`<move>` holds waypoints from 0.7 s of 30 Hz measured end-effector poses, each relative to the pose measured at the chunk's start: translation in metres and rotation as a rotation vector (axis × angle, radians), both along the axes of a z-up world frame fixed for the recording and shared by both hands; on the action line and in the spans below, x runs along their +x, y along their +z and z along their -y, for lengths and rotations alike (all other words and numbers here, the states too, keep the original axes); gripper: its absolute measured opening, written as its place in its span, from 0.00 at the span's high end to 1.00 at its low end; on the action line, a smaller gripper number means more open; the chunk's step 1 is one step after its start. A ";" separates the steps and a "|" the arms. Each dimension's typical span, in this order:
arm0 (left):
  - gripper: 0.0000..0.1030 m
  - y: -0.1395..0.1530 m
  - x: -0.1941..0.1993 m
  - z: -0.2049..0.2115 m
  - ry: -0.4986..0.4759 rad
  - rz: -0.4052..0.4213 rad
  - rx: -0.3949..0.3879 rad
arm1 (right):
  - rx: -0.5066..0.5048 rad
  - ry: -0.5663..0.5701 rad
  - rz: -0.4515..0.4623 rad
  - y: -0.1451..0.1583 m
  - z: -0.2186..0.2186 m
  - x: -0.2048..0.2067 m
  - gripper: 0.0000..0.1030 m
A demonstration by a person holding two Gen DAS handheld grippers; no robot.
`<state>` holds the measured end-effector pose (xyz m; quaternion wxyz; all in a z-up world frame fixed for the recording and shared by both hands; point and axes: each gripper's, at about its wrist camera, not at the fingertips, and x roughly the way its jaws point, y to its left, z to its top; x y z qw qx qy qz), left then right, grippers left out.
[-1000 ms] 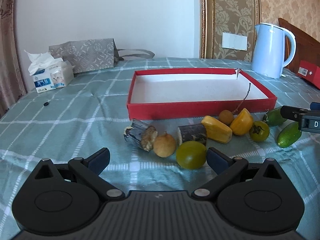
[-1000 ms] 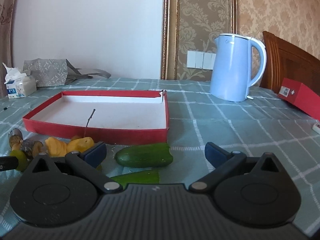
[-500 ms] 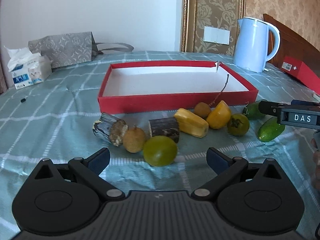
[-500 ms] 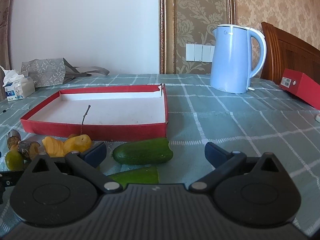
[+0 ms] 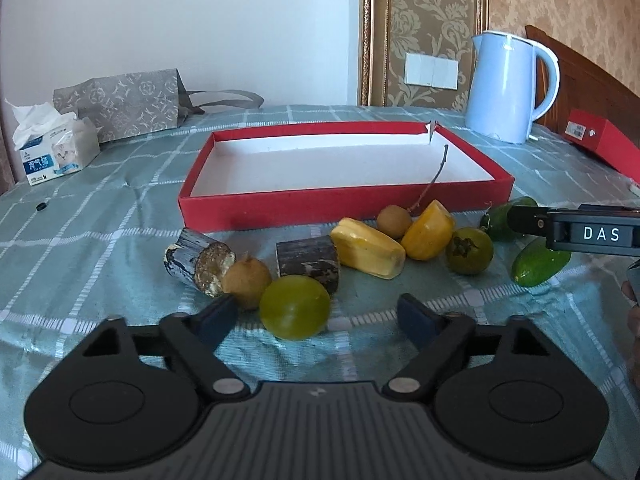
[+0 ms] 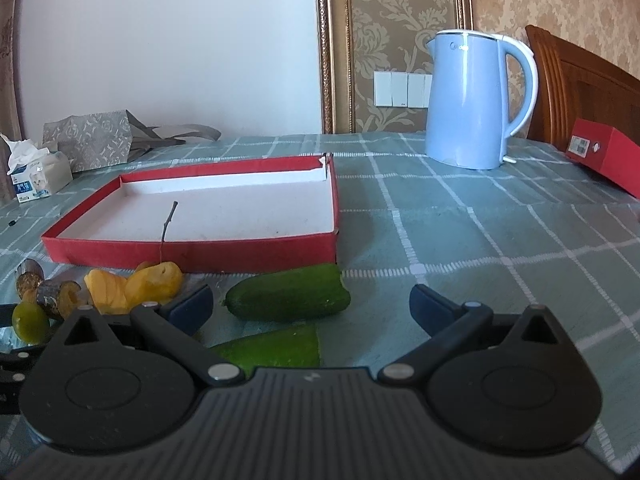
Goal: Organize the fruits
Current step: 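Close the left gripper on the round green fruit while the right gripper grasps a cucumber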
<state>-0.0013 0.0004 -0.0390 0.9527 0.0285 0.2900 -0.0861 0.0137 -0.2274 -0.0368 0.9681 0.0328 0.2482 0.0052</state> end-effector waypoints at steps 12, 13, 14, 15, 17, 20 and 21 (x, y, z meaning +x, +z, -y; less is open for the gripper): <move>0.60 0.002 -0.004 0.003 0.026 0.020 0.013 | 0.008 0.004 -0.005 0.000 0.000 0.001 0.00; 0.63 0.002 -0.004 0.003 0.025 0.021 0.016 | 0.007 -0.002 -0.002 0.000 0.000 0.000 0.00; 0.66 0.001 -0.003 0.002 0.023 0.014 0.013 | 0.008 -0.009 0.001 0.001 0.002 0.000 0.00; 0.66 0.001 -0.003 0.001 0.023 0.010 0.010 | 0.012 -0.014 0.003 0.001 0.003 0.000 0.00; 0.66 0.001 -0.002 0.001 0.020 0.009 0.009 | 0.026 -0.023 0.007 0.001 0.006 0.000 0.00; 0.66 0.001 -0.002 0.001 0.023 0.008 0.001 | 0.038 -0.046 0.006 0.001 0.014 -0.001 0.00; 0.66 0.001 -0.003 0.001 0.022 0.007 -0.002 | 0.038 -0.048 0.004 0.001 0.016 -0.001 0.00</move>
